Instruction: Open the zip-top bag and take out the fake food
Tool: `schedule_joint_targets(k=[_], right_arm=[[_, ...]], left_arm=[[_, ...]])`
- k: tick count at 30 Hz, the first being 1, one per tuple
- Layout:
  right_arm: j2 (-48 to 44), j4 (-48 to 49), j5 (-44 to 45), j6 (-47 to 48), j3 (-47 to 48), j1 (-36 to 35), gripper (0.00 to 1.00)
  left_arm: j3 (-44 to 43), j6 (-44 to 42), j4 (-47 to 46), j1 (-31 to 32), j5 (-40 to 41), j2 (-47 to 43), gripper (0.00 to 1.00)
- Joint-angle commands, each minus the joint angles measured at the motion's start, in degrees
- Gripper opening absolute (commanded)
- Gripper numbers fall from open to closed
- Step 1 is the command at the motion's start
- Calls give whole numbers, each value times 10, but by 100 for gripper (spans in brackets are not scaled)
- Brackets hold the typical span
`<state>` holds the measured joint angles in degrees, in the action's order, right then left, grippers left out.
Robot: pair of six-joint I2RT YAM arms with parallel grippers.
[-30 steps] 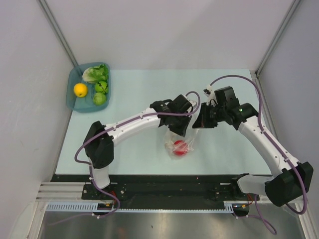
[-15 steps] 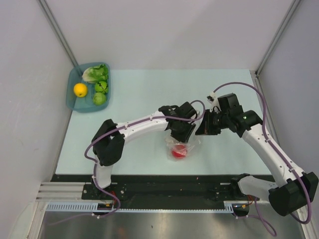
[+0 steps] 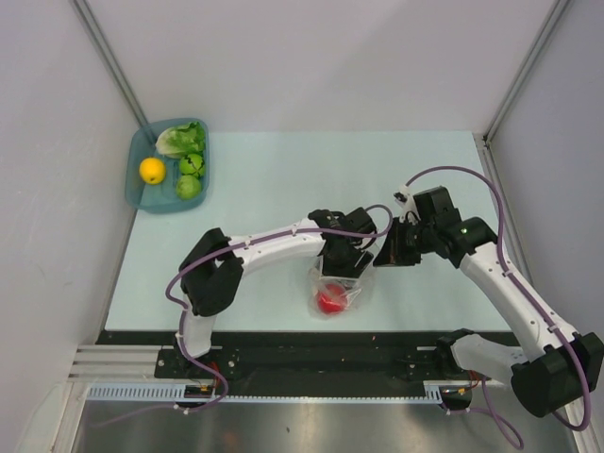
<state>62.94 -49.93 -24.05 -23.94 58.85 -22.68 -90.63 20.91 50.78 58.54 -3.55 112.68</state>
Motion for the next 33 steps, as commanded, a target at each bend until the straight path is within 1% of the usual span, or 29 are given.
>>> schedule_joint_targets(k=[1, 4, 5, 8, 12, 16, 19, 20, 22, 23, 24, 26, 29, 31, 33], right_arm=[[-11, 22, -2, 3, 0, 3, 0], [12, 25, 1, 10, 31, 4, 0], [29, 25, 9, 18, 42, 4, 0], [57, 25, 23, 30, 94, 4, 0], [120, 19, 25, 52, 193, 4, 0], [145, 8, 27, 59, 246, 2, 0], [137, 8, 24, 56, 230, 0, 0], [131, 11, 22, 54, 201, -1, 0], [106, 28, 19, 46, 168, -2, 0], [97, 34, 19, 43, 136, -2, 0], [90, 37, 19, 41, 124, -3, 0], [74, 35, 20, 40, 99, 0, 0], [58, 32, 23, 39, 76, 0, 0], [53, 32, 24, 39, 67, 3, 0], [51, 32, 23, 39, 58, 3, 0]], left_arm=[[-3, -10, 24, 5, 23, -26, 72], [-35, -6, 30, 3, 9, -19, 72], [-58, -6, 35, 3, 9, -16, 71], [-88, -3, 44, -2, 8, -4, 71], [-112, 3, 44, -30, 3, -6, 70], [-137, -2, 55, -49, -6, -11, 71], [-127, -12, 59, -51, -20, -5, 71], [-108, -14, 57, -50, -36, -3, 71], [-80, -11, 28, -48, -58, -4, 70], [-55, -8, 17, -46, -70, -8, 70], [-46, -5, 1, -43, -93, -9, 71], [-26, 0, -7, -43, -107, -11, 72], [-14, -2, -9, -41, -119, -15, 74], [-10, -5, -9, -41, -141, -17, 77], [-11, -16, 5, -41, -152, -12, 78]])
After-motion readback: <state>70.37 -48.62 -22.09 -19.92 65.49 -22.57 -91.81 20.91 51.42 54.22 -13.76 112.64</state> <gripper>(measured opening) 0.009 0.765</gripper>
